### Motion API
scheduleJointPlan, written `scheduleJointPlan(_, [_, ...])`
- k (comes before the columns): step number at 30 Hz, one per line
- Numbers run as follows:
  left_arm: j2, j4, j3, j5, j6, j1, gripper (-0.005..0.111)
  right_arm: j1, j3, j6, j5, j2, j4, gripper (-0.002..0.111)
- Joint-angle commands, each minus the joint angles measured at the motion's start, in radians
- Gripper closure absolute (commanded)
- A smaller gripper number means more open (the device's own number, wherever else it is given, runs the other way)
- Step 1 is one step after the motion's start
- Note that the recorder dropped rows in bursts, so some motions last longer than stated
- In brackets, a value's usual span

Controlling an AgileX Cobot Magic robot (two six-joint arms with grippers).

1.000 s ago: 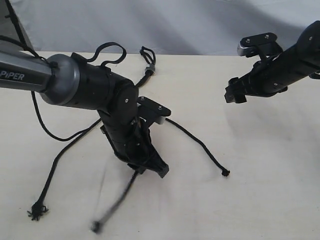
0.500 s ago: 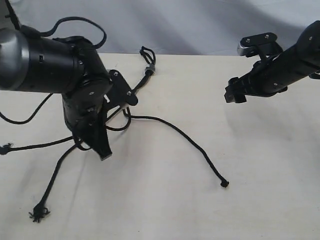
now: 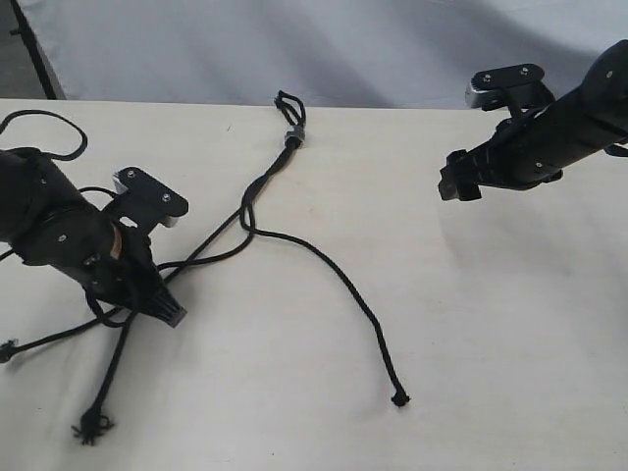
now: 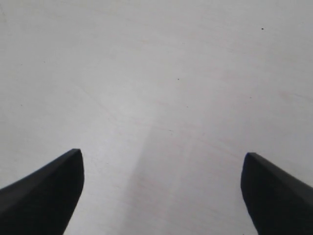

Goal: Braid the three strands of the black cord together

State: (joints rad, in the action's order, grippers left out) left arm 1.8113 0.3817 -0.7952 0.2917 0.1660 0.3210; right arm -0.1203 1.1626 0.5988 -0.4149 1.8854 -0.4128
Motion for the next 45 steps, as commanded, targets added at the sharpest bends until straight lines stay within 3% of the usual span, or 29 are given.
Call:
scheduleJointPlan(1, [0.008, -0.164, 0.021, 0.113, -0.038, 0.104, 0.105, 0.000, -0.003, 0.007, 0.003, -0.006, -0.008, 0.027])
scheduleJointPlan(5, [0.008, -0.254, 0.009, 0.131, -0.086, 0.270, 0.105, 0.000, -0.003, 0.009, 0.005, -0.006, -0.008, 0.027])
scheduleJointPlan(8, [0.004, -0.237, 0.006, 0.128, -0.084, 0.330, 0.105, 0.000, -0.003, 0.010, -0.008, -0.006, -0.008, 0.027])
scheduleJointPlan(17, [-0.062, -0.210, 0.008, 0.049, -0.056, 0.327, 0.105, 0.000, -0.003, 0.010, -0.008, -0.006, -0.008, 0.027])
scheduleJointPlan(41, [-0.062, -0.143, 0.008, 0.112, -0.037, 0.293, 0.105, 0.000, -0.003, 0.010, -0.008, -0.006, -0.008, 0.027])
scheduleJointPlan(45, [-0.062, -0.143, 0.008, 0.123, 0.011, 0.293, 0.098, 0.000, -0.003, 0.010, -0.008, -0.006, -0.008, 0.027])
